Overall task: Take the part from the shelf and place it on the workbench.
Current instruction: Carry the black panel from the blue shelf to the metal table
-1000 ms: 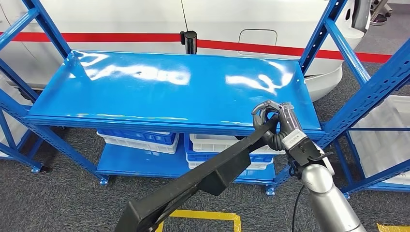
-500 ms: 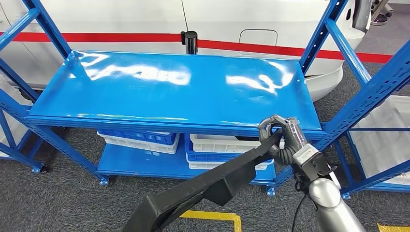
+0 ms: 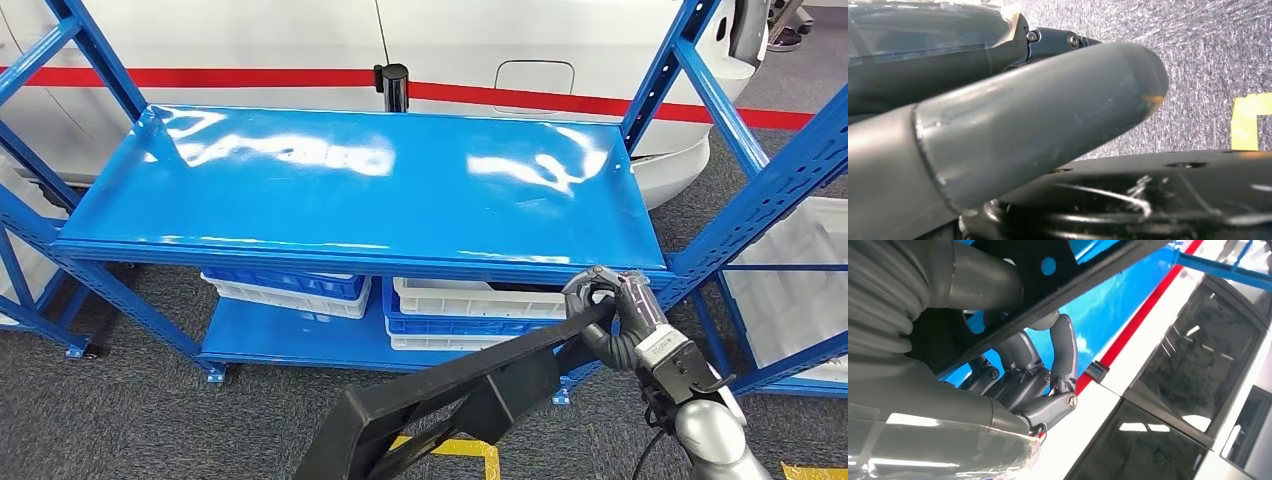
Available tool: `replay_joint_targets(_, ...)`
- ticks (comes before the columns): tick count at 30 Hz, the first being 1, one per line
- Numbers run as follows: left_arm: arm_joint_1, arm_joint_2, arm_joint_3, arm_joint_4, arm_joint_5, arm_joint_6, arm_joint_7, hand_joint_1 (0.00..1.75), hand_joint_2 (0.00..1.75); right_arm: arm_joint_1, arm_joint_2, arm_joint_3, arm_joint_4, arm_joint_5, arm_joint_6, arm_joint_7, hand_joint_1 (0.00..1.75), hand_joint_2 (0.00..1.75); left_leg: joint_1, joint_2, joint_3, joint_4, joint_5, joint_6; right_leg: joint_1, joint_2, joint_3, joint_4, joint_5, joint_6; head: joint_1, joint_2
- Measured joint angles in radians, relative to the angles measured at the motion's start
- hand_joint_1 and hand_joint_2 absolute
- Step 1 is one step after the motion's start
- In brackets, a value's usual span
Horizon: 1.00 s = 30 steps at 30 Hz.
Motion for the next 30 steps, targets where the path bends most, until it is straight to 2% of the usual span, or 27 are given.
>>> replay_joint_targets(2,-0.001,0.0,-0.013,0.0,-0.017,0.028,-0.015,0.0,0.0,-0.01,-0.015,-0.016,0.01,-0.021,0.019,0.01,1.75,1.75,-0.002,-0.001,0.0,0.007,-0.005,0.013,-0.011,0.0,0.004,-0.005,0.001,0.006,-0.002,0.0)
replay_joint_targets(4,-0.003,-0.002,-0.025,0.0,-0.027,0.043,-0.037,0.0,0.0,-0.029,-0.033,-0.036,0.022,-0.042,0.038,0.015,1.75,1.75,0.0,0.001,0.013,-0.011,0.002,0.027,-0.006,-0.001,0.012,-0.009,0.001,0.011,-0.001,0.0)
replay_joint_targets(5,-0.004,-0.004,-0.03,0.0,-0.03,0.044,-0.044,0.0,0.0,-0.044,-0.041,-0.045,0.032,-0.049,0.047,0.015,1.75,1.75,0.002,0.005,0.022,-0.026,0.008,0.034,-0.004,-0.004,0.009,0.006,-0.01,0.008,0.0,0.0)
replay_joint_targets(6,-0.005,-0.006,-0.034,0.0,-0.031,0.043,-0.047,0.0,0.0,-0.062,-0.046,-0.051,0.045,-0.053,0.055,0.015,1.75,1.75,0.004,0.01,0.031,-0.04,0.014,0.04,-0.001,-0.007,-0.006,0.042,-0.032,0.003,0.003,0.0)
replay_joint_targets(8,-0.006,-0.003,-0.039,0.0,-0.025,0.022,-0.053,0.0,0.0,-0.104,-0.051,-0.053,0.08,-0.057,0.068,0.014,1.75,1.75,0.006,0.018,0.038,-0.052,0.019,0.046,-0.001,-0.011,-0.073,0.177,-0.094,-0.009,0.012,0.0)
replay_joint_targets(9,-0.006,0.007,-0.038,0.0,-0.014,-0.005,-0.06,0.0,0.0,-0.123,-0.052,-0.05,0.1,-0.058,0.072,0.013,1.75,1.75,0.006,0.021,0.037,-0.052,0.02,0.046,-0.001,-0.011,-0.11,0.244,-0.116,-0.009,0.016,0.0)
replay_joint_targets(10,-0.007,0.022,-0.037,0.0,-0.001,-0.043,-0.07,0.0,0.0,-0.14,-0.052,-0.045,0.117,-0.057,0.074,0.012,1.75,1.75,0.008,0.022,0.036,-0.052,0.02,0.043,-0.003,-0.012,-0.133,0.284,-0.122,-0.002,0.02,0.0)
replay_joint_targets(11,-0.007,0.043,-0.034,0.0,0.012,-0.084,-0.082,0.0,0.0,-0.154,-0.052,-0.039,0.133,-0.055,0.073,0.01,1.75,1.75,0.011,0.023,0.035,-0.05,0.02,0.039,-0.007,-0.013,-0.137,0.287,-0.111,0.01,0.021,0.0)
replay_joint_targets(12,-0.008,0.063,-0.031,0.0,0.022,-0.117,-0.093,0.0,0.0,-0.164,-0.052,-0.033,0.144,-0.053,0.07,0.009,1.75,1.75,0.017,0.022,0.034,-0.047,0.02,0.032,-0.013,-0.015,-0.12,0.245,-0.083,0.026,0.022,0.0)
replay_joint_targets(13,-0.008,0.081,-0.028,0.0,0.027,-0.14,-0.102,0.0,0.0,-0.172,-0.051,-0.028,0.152,-0.051,0.067,0.008,1.75,1.75,0.022,0.02,0.031,-0.04,0.018,0.021,-0.022,-0.018,-0.088,0.174,-0.048,0.045,0.024,0.0)
replay_joint_targets(14,-0.008,0.099,-0.025,-0.002,0.03,-0.151,-0.109,0.0,0.0,-0.18,-0.048,-0.024,0.16,-0.049,0.062,0.008,1.75,1.75,0.026,0.017,0.025,-0.031,0.015,0.009,-0.027,-0.019,-0.058,0.116,-0.018,0.058,0.028,0.0)
replay_joint_targets(15,-0.009,0.113,-0.021,-0.003,0.033,-0.156,-0.116,0.0,0.0,-0.185,-0.045,-0.019,0.166,-0.047,0.058,0.008,1.75,1.75,0.026,0.014,0.02,-0.02,0.012,-0.004,-0.028,-0.017,-0.042,0.08,0.005,0.063,0.033,0.0)
replay_joint_targets(16,-0.01,0.124,-0.019,-0.004,0.034,-0.157,-0.121,0.0,0.0,-0.191,-0.042,-0.015,0.172,-0.045,0.056,0.009,1.75,1.75,0.022,0.01,0.013,-0.007,0.009,-0.015,-0.032,-0.014,-0.038,0.068,0.012,0.058,0.037,0.0)
replay_joint_targets(17,-0.01,0.132,-0.016,-0.005,0.036,-0.155,-0.126,0.0,0.0,-0.194,-0.038,-0.011,0.177,-0.042,0.054,0.011,1.75,1.75,0.019,0.008,0.006,0.002,0.01,-0.023,-0.032,-0.009,-0.048,0.082,0.011,0.047,0.035,0.0)
replay_joint_targets(18,-0.01,0.134,-0.013,-0.005,0.038,-0.153,-0.13,0.0,0.0,-0.196,-0.035,-0.007,0.181,-0.04,0.053,0.012,1.75,1.75,0.018,0.007,-0.001,0.008,0.011,-0.029,-0.034,-0.006,-0.062,0.093,0.009,0.035,0.026,0.0)
replay_joint_targets(19,-0.009,0.135,-0.011,-0.005,0.042,-0.149,-0.132,0.0,0.0,-0.199,-0.032,-0.004,0.184,-0.039,0.052,0.013,1.75,1.75,0.021,0.009,-0.011,0.016,0.008,-0.033,-0.038,-0.007,-0.071,0.1,0.006,0.024,0.016,0.0)
replay_joint_targets(20,-0.008,0.136,-0.01,-0.005,0.045,-0.148,-0.134,0.0,0.0,-0.201,-0.03,-0.001,0.186,-0.038,0.052,0.013,1.75,1.75,0.023,0.014,-0.023,0.032,-0.007,-0.033,-0.034,-0.009,-0.082,0.107,0.009,0.015,0.006,0.0)
replay_joint_targets(21,-0.007,0.137,-0.009,-0.005,0.046,-0.147,-0.135,0.0,0.0,-0.203,-0.029,0.001,0.187,-0.038,0.052,0.014,1.75,1.75,0.024,0.02,-0.04,0.066,-0.036,-0.031,-0.028,-0.011,-0.091,0.11,0.013,0.004,0.0,0.0)
replay_joint_targets(24,-0.007,0.138,-0.006,-0.005,0.047,-0.146,-0.136,0.0,0.0,-0.209,-0.027,0.005,0.192,-0.038,0.051,0.014,1.75,1.75,0.013,0.03,-0.115,0.265,-0.161,-0.017,-0.005,-0.016,-0.112,0.11,0.03,-0.024,-0.005,0.0)
replay_joint_targets(25,-0.007,0.138,-0.005,-0.005,0.047,-0.146,-0.137,0.0,0.0,-0.21,-0.025,0.008,0.194,-0.038,0.05,0.014,1.75,1.75,0.007,0.03,-0.13,0.316,-0.182,-0.008,0.005,-0.018,-0.118,0.11,0.034,-0.031,-0.005,0.0)
replay_joint_targets(26,-0.007,0.137,-0.005,-0.005,0.047,-0.146,-0.137,0.0,0.0,-0.21,-0.024,0.01,0.196,-0.038,0.05,0.014,1.75,1.75,-0.001,0.029,-0.126,0.333,-0.187,0.005,0.017,-0.019,-0.124,0.11,0.038,-0.038,-0.006,0.0)
replay_joint_targets(27,-0.007,0.137,-0.004,-0.005,0.048,-0.146,-0.138,0.0,0.0,-0.211,-0.024,0.012,0.198,-0.038,0.05,0.014,1.75,1.75,-0.011,0.029,-0.102,0.311,-0.175,0.023,0.029,-0.02,-0.13,0.11,0.043,-0.044,-0.006,0.0)
replay_joint_targets(28,-0.007,0.137,-0.004,-0.005,0.049,-0.146,-0.14,0.0,0.0,-0.211,-0.023,0.013,0.198,-0.038,0.05,0.014,1.75,1.75,-0.024,0.026,-0.059,0.253,-0.153,0.046,0.039,-0.02,-0.134,0.109,0.046,-0.05,-0.006,0.0)
replay_joint_targets(29,-0.008,0.14,-0.003,-0.006,0.049,-0.146,-0.143,0.0,0.0,-0.212,-0.023,0.014,0.199,-0.038,0.05,0.014,1.75,1.75,-0.038,0.024,-0.011,0.182,-0.139,0.076,0.044,-0.02,-0.136,0.109,0.05,-0.054,-0.005,0.0)
replay_joint_targets(30,-0.009,0.141,-0.002,-0.007,0.051,-0.144,-0.148,0.0,0.0,-0.215,-0.023,0.014,0.2,-0.038,0.051,0.013,1.75,1.75,-0.05,0.025,0.027,0.124,-0.125,0.1,0.048,-0.02,-0.137,0.108,0.054,-0.055,-0.001,0.0)
